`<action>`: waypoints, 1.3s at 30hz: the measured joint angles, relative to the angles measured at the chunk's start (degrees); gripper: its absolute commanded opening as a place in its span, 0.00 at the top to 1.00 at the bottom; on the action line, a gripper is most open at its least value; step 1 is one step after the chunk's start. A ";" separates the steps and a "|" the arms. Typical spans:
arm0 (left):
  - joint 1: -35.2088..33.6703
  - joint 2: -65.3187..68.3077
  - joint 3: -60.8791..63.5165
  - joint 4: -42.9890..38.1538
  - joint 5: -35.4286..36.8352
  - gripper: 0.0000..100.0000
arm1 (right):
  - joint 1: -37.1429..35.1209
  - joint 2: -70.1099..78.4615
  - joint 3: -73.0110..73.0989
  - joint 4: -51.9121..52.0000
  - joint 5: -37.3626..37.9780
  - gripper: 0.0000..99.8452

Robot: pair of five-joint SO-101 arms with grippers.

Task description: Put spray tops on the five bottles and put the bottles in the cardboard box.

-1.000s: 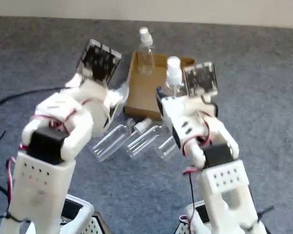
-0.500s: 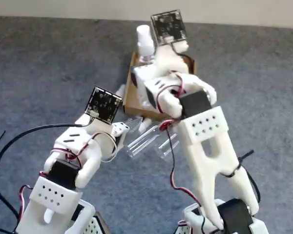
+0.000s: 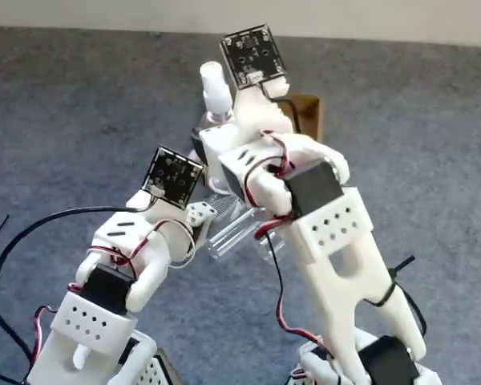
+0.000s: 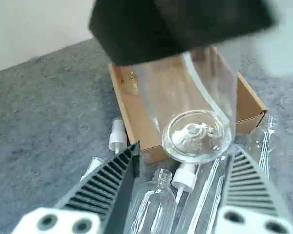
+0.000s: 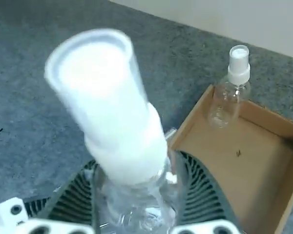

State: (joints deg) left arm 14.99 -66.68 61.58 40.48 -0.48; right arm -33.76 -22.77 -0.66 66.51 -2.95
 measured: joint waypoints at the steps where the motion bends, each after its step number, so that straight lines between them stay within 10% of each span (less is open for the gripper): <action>1: -0.09 0.00 0.00 0.00 0.00 0.75 | 0.00 -0.44 0.79 -0.18 1.05 1.00; 15: -10.29 -0.35 5.80 -1.14 -0.09 0.75 | 23.56 6.42 15.91 -31.56 7.30 1.00; 26: -14.59 -0.35 10.11 -9.67 -0.09 0.75 | 25.93 30.07 16.18 -56.44 7.30 1.00; 39: -14.59 -0.35 10.11 -9.85 -0.09 0.75 | 26.29 49.49 -0.70 -59.87 3.69 1.00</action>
State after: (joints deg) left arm 0.40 -67.03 71.69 30.64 -0.57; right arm -7.47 26.73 -1.36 6.64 0.75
